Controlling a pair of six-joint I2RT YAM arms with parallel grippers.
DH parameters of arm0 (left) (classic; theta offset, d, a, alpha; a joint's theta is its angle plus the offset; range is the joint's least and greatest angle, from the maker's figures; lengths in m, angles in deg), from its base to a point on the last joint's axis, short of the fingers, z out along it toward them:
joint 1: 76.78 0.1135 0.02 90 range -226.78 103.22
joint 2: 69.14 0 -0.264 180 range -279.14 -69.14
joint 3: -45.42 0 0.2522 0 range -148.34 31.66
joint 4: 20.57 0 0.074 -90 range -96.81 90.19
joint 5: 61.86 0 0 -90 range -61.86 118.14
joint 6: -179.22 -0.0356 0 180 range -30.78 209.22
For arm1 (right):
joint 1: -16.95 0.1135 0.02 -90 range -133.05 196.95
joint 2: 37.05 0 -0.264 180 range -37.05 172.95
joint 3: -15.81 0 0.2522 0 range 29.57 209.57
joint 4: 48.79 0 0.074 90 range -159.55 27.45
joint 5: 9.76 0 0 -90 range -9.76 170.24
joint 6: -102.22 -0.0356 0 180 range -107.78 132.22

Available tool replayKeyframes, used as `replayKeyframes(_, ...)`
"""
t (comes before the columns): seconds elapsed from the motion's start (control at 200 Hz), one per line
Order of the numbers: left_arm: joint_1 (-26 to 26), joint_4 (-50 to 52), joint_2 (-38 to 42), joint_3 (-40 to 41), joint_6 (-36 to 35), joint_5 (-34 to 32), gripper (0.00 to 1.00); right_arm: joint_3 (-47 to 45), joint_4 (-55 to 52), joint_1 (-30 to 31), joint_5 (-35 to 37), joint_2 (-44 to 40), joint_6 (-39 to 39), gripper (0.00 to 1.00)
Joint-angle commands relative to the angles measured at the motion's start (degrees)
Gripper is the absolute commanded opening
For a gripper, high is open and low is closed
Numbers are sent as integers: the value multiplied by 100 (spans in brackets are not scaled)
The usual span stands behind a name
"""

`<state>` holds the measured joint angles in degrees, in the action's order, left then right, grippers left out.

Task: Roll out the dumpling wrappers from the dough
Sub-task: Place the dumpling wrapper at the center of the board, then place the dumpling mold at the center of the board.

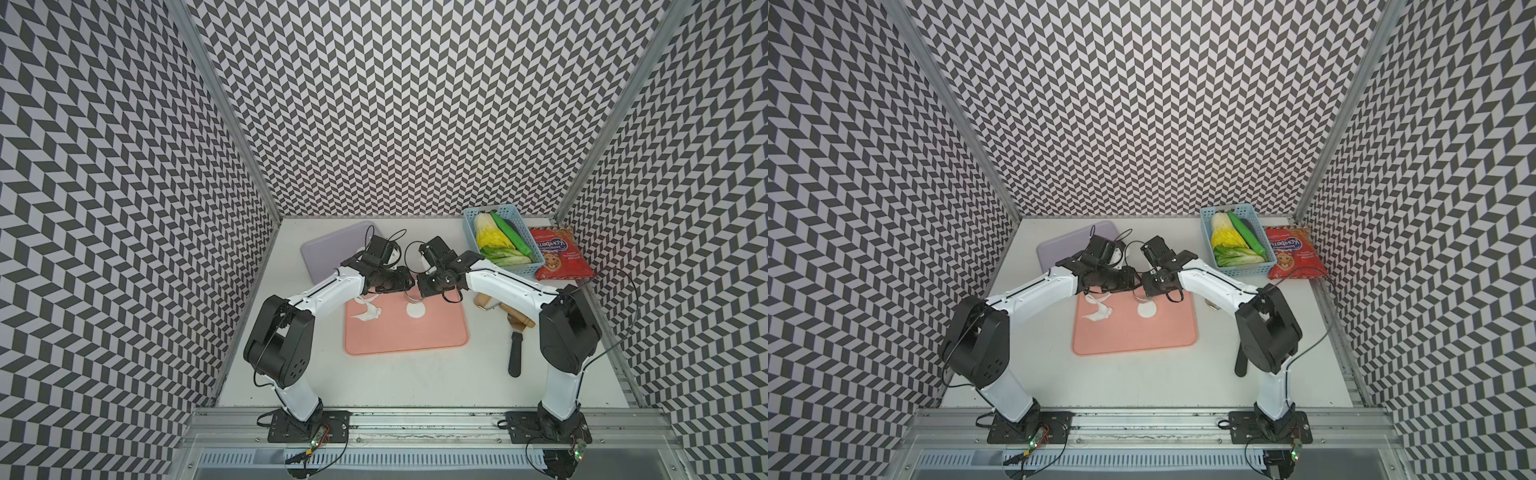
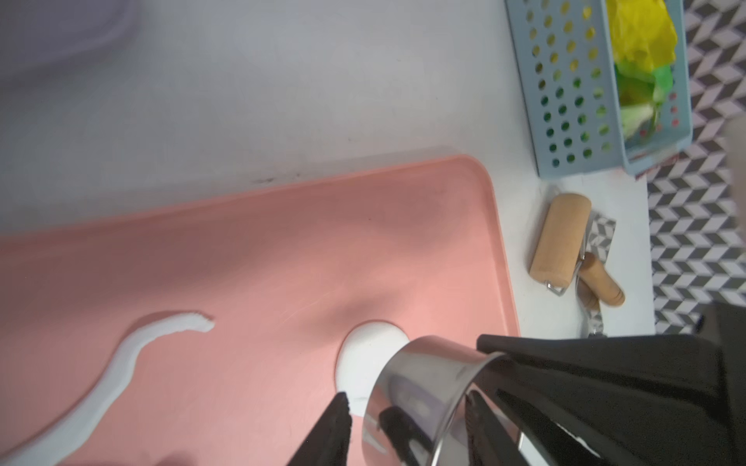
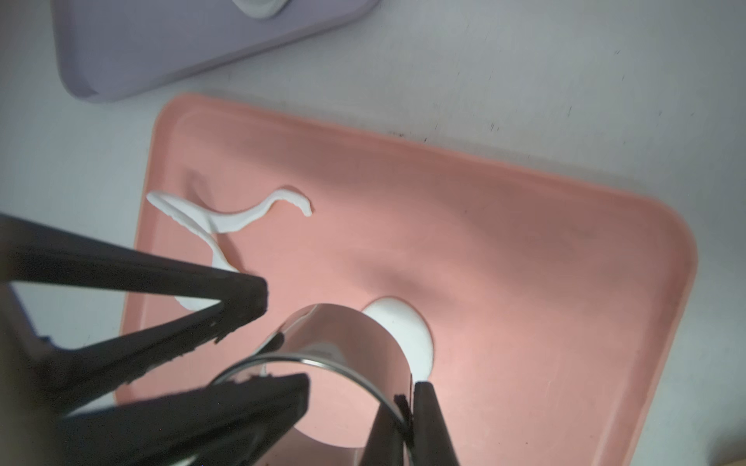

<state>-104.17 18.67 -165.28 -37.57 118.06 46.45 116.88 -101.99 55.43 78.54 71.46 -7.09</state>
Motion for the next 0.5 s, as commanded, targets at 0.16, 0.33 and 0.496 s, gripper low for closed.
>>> replayKeyframes(0.16,723,175,1075,477,-36,-428,54,1086,-9,-618,390,843,-145,0)
replayKeyframes(0.33,841,203,1354,802,-49,-389,58,2131,-266,-905,636,1641,-246,0)
replayKeyframes(0.496,874,147,1499,1122,-53,-362,58,2984,-574,-1181,699,2322,-333,0)
